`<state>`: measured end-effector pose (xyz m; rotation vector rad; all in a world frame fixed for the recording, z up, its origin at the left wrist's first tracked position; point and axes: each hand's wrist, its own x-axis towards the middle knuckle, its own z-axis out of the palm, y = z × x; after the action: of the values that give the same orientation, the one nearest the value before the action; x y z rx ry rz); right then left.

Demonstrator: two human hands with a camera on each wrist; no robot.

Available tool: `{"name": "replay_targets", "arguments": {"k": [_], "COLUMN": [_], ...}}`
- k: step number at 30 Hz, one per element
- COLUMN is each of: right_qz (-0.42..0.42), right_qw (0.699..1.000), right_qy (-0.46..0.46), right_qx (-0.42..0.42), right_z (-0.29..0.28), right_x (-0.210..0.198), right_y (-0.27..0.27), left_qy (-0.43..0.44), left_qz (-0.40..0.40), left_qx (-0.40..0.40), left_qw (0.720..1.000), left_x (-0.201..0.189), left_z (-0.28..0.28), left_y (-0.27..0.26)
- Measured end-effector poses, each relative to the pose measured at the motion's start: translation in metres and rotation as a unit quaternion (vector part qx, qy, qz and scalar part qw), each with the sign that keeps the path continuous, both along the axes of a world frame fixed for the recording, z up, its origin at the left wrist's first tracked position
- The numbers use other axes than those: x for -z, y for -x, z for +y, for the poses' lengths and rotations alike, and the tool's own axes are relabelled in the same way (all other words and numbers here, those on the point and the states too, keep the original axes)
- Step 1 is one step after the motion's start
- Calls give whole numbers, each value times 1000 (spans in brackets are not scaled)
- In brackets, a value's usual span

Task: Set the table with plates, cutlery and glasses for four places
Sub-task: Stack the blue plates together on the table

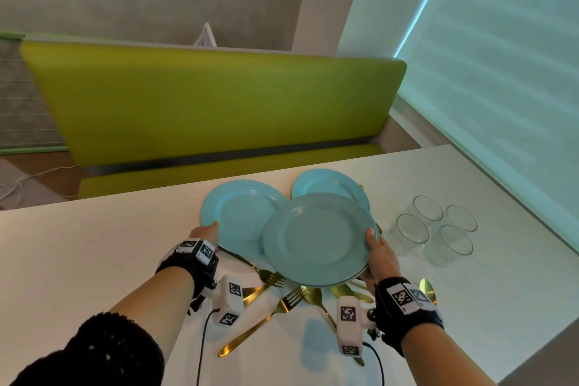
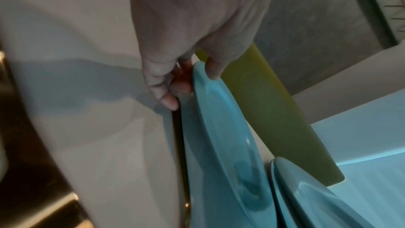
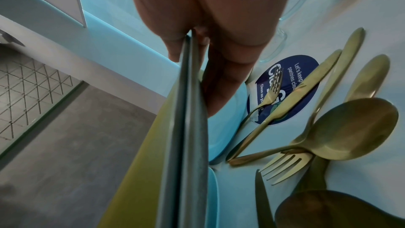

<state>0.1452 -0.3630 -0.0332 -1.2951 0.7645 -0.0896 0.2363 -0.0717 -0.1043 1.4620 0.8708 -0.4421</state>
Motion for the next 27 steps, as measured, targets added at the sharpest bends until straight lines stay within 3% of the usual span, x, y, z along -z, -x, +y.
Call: {"name": "replay_targets", "arguments": {"k": [3,9,15,22,27], "right_qz": [-5,-18,-32,-25,5], "right_qw": [1000,1000,998,995,985], "right_qy": [-9,-12,23,75,163], "right_qx": [-2,-15,-53,-55,-55], "right_z": [4,19,39,49,46], "right_x": [-4,-17,-34,-33,-30], "right_y": [0,-6,-12,-12,-14], "left_qy": [22,-106,-97,-54,-24], "left_qz": [-41,-116,-128,-166,-164], "left_qx": [-36,-33,-57,-16,-38], "left_qw": [998,987,985,984,986], "left_x": [-18,-47,-65,-79,-85], "left_z": [-4,-2,6,-6,-25], "left_y": [1,11,19,32,35]}}
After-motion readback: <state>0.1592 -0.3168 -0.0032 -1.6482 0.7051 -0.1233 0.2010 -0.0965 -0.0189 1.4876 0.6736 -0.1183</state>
